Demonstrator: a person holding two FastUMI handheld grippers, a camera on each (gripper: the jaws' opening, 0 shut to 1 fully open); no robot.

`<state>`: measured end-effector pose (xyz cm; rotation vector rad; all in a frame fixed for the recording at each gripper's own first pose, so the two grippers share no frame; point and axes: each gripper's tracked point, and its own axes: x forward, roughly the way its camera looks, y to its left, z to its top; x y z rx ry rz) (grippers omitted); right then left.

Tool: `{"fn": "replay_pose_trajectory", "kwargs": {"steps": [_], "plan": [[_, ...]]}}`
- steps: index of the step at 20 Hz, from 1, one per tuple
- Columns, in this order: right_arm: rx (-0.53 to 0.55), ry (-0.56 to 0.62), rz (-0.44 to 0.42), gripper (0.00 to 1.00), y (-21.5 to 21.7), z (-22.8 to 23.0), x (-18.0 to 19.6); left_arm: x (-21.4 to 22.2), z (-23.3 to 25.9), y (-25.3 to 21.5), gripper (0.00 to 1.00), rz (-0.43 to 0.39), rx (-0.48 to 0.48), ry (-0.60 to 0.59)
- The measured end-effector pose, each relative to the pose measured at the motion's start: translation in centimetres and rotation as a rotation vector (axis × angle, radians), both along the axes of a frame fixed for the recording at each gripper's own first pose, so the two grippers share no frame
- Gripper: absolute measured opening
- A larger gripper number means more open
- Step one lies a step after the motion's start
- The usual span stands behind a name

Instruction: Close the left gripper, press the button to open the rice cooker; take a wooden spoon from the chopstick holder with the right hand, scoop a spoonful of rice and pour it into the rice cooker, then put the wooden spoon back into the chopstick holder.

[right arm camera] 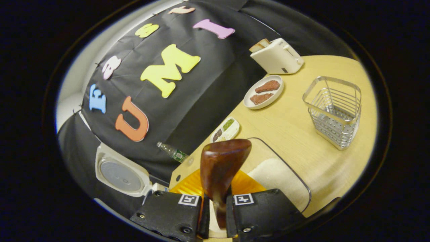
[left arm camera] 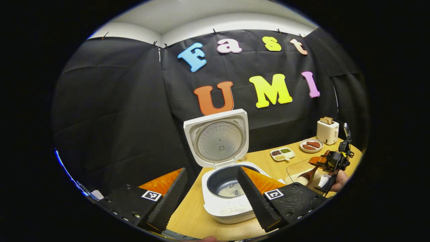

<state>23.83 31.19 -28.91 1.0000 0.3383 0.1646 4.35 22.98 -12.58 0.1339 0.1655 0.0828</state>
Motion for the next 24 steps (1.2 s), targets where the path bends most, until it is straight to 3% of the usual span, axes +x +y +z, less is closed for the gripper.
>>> {"fn": "replay_pose_trajectory", "kwargs": {"steps": [5, 9, 14, 17, 24], "plan": [[0.29, -0.001, -0.063, 0.24, -2.0, 1.5, 0.4, 0.0, 0.4, 0.1, 0.96, -0.001, 0.014, -0.01], [0.416, -0.012, -0.107, 0.24, -3.3, 2.4, 0.8, 0.1, 0.7, 0.0, 0.95, -0.001, 0.013, -0.018], [0.426, -0.011, -0.121, 0.24, -4.3, 4.4, 0.1, -0.1, 0.5, 0.0, 0.95, -0.005, 0.01, -0.017], [0.419, -0.029, -0.108, 0.24, -4.0, 8.0, -0.3, -0.5, 0.2, 0.4, 0.95, 0.002, -0.005, -0.02], [0.329, -0.081, 0.017, 0.24, 5.1, 19.1, -0.2, -2.0, -0.1, 3.4, 0.95, 0.069, -0.045, -0.052]]}}
